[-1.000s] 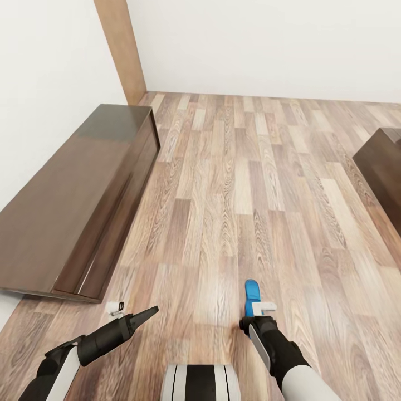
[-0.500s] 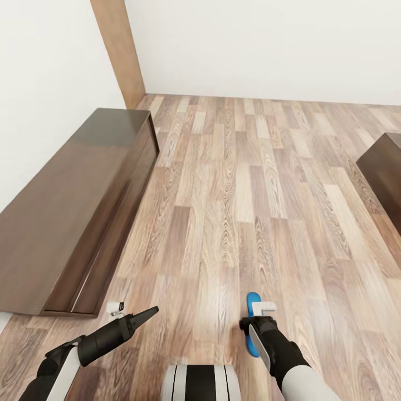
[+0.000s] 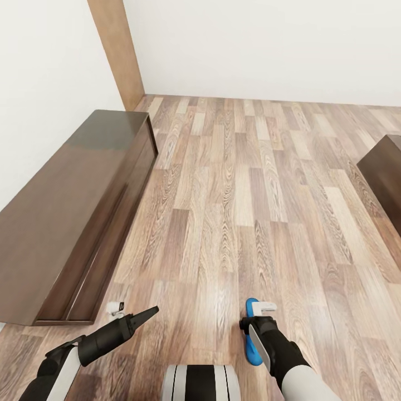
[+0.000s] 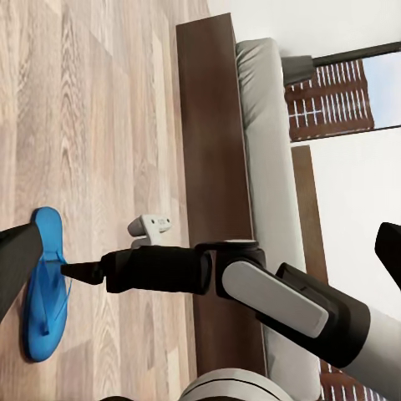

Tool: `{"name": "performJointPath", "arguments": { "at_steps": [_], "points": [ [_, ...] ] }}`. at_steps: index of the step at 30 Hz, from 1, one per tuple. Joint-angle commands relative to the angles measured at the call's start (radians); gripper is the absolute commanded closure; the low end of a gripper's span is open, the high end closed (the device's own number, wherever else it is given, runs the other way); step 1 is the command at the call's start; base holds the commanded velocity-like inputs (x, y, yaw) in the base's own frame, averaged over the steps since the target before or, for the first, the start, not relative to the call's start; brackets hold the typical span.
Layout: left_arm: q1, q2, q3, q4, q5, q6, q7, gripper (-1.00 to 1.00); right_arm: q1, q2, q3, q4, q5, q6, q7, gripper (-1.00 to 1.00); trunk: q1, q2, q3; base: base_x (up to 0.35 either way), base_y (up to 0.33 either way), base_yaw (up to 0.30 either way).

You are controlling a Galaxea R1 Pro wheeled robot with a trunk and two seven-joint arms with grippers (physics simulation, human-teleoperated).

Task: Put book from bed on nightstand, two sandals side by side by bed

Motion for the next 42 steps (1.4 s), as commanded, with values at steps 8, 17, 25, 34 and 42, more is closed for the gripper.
{"name": "performJointPath", "arguments": {
  "at_steps": [8, 17, 25, 34, 42],
  "points": [
    [0.0, 0.0, 0.0, 0.0, 0.003, 0.009, -0.001, -1.0, 0.0, 0.0, 0.004, -0.001, 0.0, 0.007, -0.005, -1.0, 0.001, -0.001, -0.008, 0.0, 0.0, 0.0],
    [0.0, -0.001, 0.0, 0.0, 0.003, 0.008, -0.001, -1.0, 0.0, 0.0, 0.004, -0.001, 0.0, 0.007, -0.005, -1.0, 0.005, -0.003, -0.043, 0.0, 0.0, 0.0],
    [0.0, -0.001, 0.0, 0.0, 0.003, 0.009, -0.001, -1.0, 0.0, 0.0, 0.004, -0.001, 0.0, 0.007, -0.005, -1.0, 0.008, -0.005, -0.074, 0.0, 0.0, 0.0],
    [0.0, -0.001, 0.0, 0.0, 0.003, 0.008, -0.001, -1.0, 0.0, 0.0, 0.004, -0.001, 0.0, 0.007, -0.005, -1.0, 0.012, -0.007, -0.105, 0.0, 0.0, 0.0],
    [0.0, -0.001, 0.0, 0.0, 0.003, 0.009, -0.001, -1.0, 0.0, 0.0, 0.004, -0.001, 0.0, 0.007, -0.005, -1.0, 0.012, -0.007, -0.109, 0.0, 0.0, 0.0]
  ]
}}
